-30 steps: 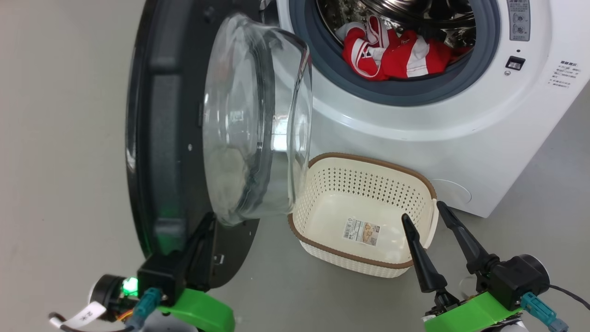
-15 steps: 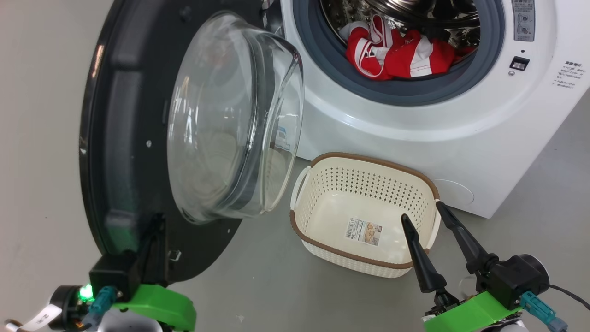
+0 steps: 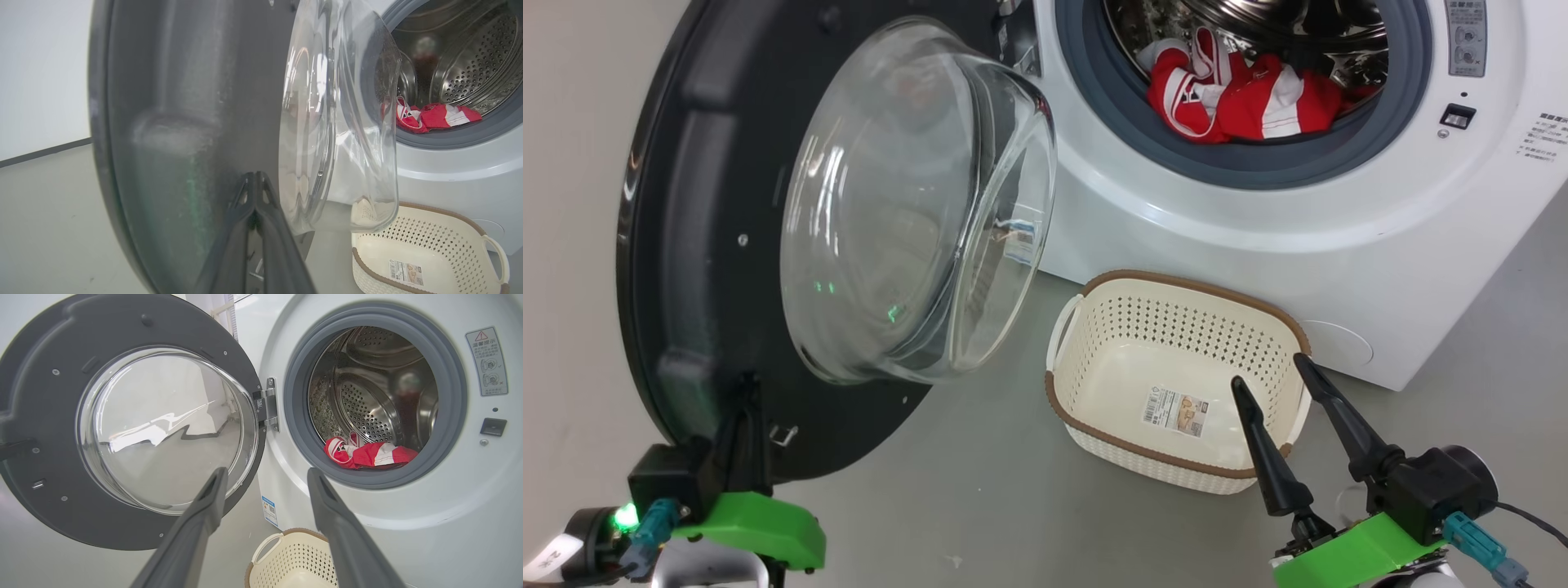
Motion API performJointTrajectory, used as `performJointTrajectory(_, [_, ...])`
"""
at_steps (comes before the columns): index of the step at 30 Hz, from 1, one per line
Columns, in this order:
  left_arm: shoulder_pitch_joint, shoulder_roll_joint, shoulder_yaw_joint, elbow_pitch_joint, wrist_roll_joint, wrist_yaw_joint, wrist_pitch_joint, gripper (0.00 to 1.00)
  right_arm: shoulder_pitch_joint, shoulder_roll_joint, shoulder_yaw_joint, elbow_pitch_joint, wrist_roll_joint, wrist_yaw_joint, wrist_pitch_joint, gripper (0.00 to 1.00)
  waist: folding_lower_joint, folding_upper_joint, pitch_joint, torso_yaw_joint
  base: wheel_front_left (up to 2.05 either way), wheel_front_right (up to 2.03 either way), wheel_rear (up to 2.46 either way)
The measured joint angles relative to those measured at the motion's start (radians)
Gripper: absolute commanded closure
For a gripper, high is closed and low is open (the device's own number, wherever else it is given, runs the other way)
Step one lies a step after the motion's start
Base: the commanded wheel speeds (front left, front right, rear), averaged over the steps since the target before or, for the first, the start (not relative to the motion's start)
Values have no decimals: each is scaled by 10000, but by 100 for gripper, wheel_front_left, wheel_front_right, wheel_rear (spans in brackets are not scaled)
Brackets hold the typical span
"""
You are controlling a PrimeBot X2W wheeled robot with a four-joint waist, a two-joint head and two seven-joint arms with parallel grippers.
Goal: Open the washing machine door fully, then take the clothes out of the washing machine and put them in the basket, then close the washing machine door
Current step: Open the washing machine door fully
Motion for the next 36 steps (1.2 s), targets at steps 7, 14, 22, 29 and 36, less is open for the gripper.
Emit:
performJointTrajectory(7, [-394, 52, 125, 604, -167, -15, -268, 100, 3, 0, 4, -111, -104, 0, 165, 0, 0, 0, 25, 85, 0, 0, 0])
performJointTrajectory(14, [-802, 190, 339, 1292, -368, -77, -570, 100, 10, 0, 23, -238, -182, 0, 257, 0, 0, 0, 22, 66, 0, 0, 0])
performJointTrajectory(22, [-1150, 211, 594, 1806, -625, -69, -884, 100, 20, 0, 38, -374, -284, 0, 397, 0, 0, 0, 134, 41, 0, 0, 0])
performJointTrajectory(29, [-1549, 238, 702, 2288, -692, -58, -1060, 100, 23, -2, 23, -489, -397, 0, 537, 0, 0, 0, 270, 57, 0, 0, 0])
performJointTrajectory(36, [-1966, 282, 905, 2809, -825, -56, -1227, 100, 23, -2, 42, -598, -533, 0, 662, 0, 0, 0, 404, 25, 0, 0, 0])
